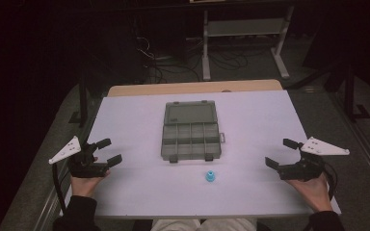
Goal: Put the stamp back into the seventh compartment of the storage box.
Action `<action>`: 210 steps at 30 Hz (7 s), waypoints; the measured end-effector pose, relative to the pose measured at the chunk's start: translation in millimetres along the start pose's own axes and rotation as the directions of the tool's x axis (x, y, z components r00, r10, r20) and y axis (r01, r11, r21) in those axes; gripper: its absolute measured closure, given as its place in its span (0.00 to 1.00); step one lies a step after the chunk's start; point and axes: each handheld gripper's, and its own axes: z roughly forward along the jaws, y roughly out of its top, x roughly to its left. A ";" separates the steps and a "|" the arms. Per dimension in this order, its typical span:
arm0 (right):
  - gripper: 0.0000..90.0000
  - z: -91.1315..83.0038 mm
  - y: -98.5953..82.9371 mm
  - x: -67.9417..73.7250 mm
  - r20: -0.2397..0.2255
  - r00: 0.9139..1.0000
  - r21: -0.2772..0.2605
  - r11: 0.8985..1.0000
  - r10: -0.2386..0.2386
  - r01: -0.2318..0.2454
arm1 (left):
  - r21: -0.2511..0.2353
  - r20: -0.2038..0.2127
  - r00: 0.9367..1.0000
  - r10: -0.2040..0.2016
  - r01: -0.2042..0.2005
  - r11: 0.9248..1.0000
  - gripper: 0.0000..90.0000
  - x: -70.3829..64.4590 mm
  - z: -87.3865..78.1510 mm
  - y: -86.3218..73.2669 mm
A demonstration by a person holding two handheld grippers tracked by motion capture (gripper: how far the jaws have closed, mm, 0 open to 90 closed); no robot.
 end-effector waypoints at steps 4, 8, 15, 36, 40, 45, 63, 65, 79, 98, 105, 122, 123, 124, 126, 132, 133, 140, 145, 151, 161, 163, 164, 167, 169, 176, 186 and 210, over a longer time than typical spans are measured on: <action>0.00 1.9 0.4 1.1 -0.010 1.000 0.018 1.000 0.001 -0.001 | 0.003 -0.004 1.000 -0.001 0.001 1.000 0.09 0.2 -0.8 0.8; 0.00 1.9 0.9 2.3 -0.010 1.000 0.022 1.000 0.001 -0.001 | 0.009 0.005 1.000 -0.007 0.007 1.000 0.09 -0.7 1.2 1.0; 0.00 0.4 0.0 1.5 -0.002 1.000 0.020 1.000 0.006 -0.006 | 0.045 -0.002 1.000 0.025 -0.025 0.999 0.09 -5.4 6.8 7.0; 0.00 -1.3 -1.2 2.4 0.006 1.000 0.021 1.000 0.008 -0.008 | 0.132 0.049 0.996 0.080 -0.086 0.987 0.09 -16.6 23.5 27.8; 0.00 -1.7 -1.1 2.5 0.007 1.000 0.020 1.000 0.006 -0.006 | 0.155 0.068 0.994 0.087 -0.097 0.983 0.09 -19.4 30.0 31.0; 0.00 -2.4 -1.0 2.2 0.010 1.000 0.018 1.000 0.003 -0.003 | 0.182 0.087 0.991 0.106 -0.120 0.976 0.09 -24.8 39.8 37.0; 0.00 -3.2 -0.3 3.1 0.012 1.000 0.013 1.000 -0.005 0.005 | 0.225 0.139 0.983 0.123 -0.153 0.962 0.09 -37.8 67.5 45.7; 0.00 -3.1 -0.4 3.1 0.012 1.000 0.015 1.000 -0.006 0.005 | 0.232 0.144 0.981 0.132 -0.163 0.959 0.09 -39.4 71.1 46.5; 0.00 -2.7 -0.2 3.3 0.006 1.000 0.025 1.000 -0.005 0.005 | 0.298 0.197 0.968 0.156 -0.211 0.931 0.09 -51.5 97.9 43.6; 0.00 -0.2 -0.9 3.7 -0.004 1.000 0.049 0.999 -0.008 0.008 | 0.361 0.280 0.947 0.159 -0.258 0.896 0.09 -70.5 133.0 42.6; 0.00 -0.3 -0.5 4.5 -0.006 1.000 0.050 0.999 -0.006 0.006 | 0.370 0.297 0.942 0.159 -0.267 0.890 0.09 -76.4 142.2 39.8; 0.00 -4.2 -0.2 5.0 -0.001 1.000 0.041 0.999 -0.007 0.007 | 0.418 0.379 0.905 0.194 -0.354 0.837 0.09 -102.9 174.8 29.1; 0.00 -4.1 -0.2 5.0 -0.001 1.000 0.041 0.999 -0.007 0.007 | 0.421 0.385 0.902 0.197 -0.362 0.832 0.09 -104.8 176.8 28.2; 0.00 -4.1 -0.2 5.0 -0.001 1.000 0.041 0.999 -0.007 0.007 | 0.421 0.385 0.902 0.197 -0.362 0.832 0.09 -104.8 176.8 28.2; 0.00 -3.8 -0.3 5.1 -0.001 1.000 0.043 0.999 -0.008 0.008 | 0.427 0.396 0.896 0.202 -0.374 0.823 0.09 -108.6 180.3 26.5; 0.00 -3.0 -0.3 5.5 -0.001 1.000 0.044 0.999 -0.013 0.013 | 0.441 0.426 0.881 0.206 -0.401 0.803 0.09 -117.6 191.3 21.3; 0.00 -3.0 -0.3 5.5 -0.001 1.000 0.044 0.999 -0.013 0.013 | 0.442 0.429 0.878 0.212 -0.409 0.798 0.09 -119.3 192.9 20.8; 0.00 -2.9 0.0 5.4 -0.004 1.000 0.049 0.999 -0.014 0.014 | 0.451 0.464 0.860 0.215 -0.437 0.778 0.09 -130.3 206.4 17.3; 0.00 -3.2 0.1 5.2 -0.002 1.000 0.048 0.999 -0.015 0.015 | 0.462 0.485 0.849 0.208 -0.450 0.764 0.09 -139.0 216.8 10.7; 0.00 -2.8 0.1 5.6 -0.004 1.000 0.048 0.999 -0.016 0.016 | 0.488 0.497 0.843 0.205 -0.467 0.738 0.10 -148.0 226.0 5.9; 0.00 -1.5 -1.3 4.1 -0.004 1.000 0.063 0.998 -0.013 0.013 | 0.492 0.522 0.832 0.186 -0.472 0.732 0.20 -152.4 232.9 5.5; 0.00 -1.9 -1.0 4.0 -0.004 1.000 0.060 0.998 -0.013 0.013 | 0.479 0.519 0.830 0.203 -0.479 0.735 0.23 -153.6 233.3 5.9; 0.00 -2.0 -0.7 3.9 -0.004 1.000 0.060 0.998 -0.014 0.014 | 0.480 0.524 0.826 0.207 -0.487 0.730 0.26 -153.8 234.6 6.2; 0.00 -2.3 -0.4 3.7 -0.002 1.000 0.062 0.998 -0.017 0.017 | 0.483 0.524 0.826 0.206 -0.488 0.727 0.28 -153.3 235.9 5.7; 0.00 -2.6 -0.6 2.9 -0.001 1.000 0.060 0.998 -0.017 0.017 | 0.490 0.520 0.829 0.205 -0.486 0.724 0.29 -152.5 237.5 3.9; 0.00 -2.1 -1.1 2.2 -0.003 1.000 0.065 0.998 -0.018 0.018 | 0.485 0.537 0.820 0.197 -0.491 0.724 0.38 -151.6 239.5 2.1; 0.00 -1.9 -1.4 2.4 -0.004 1.000 0.068 0.997 -0.019 0.019 | 0.483 0.547 0.814 0.198 -0.499 0.720 0.51 -148.2 242.2 0.7; 0.00 -2.6 -1.3 1.6 -0.010 1.000 0.060 0.998 -0.010 0.010 | 0.492 0.545 0.817 0.187 -0.492 0.718 0.80 -146.6 244.5 0.3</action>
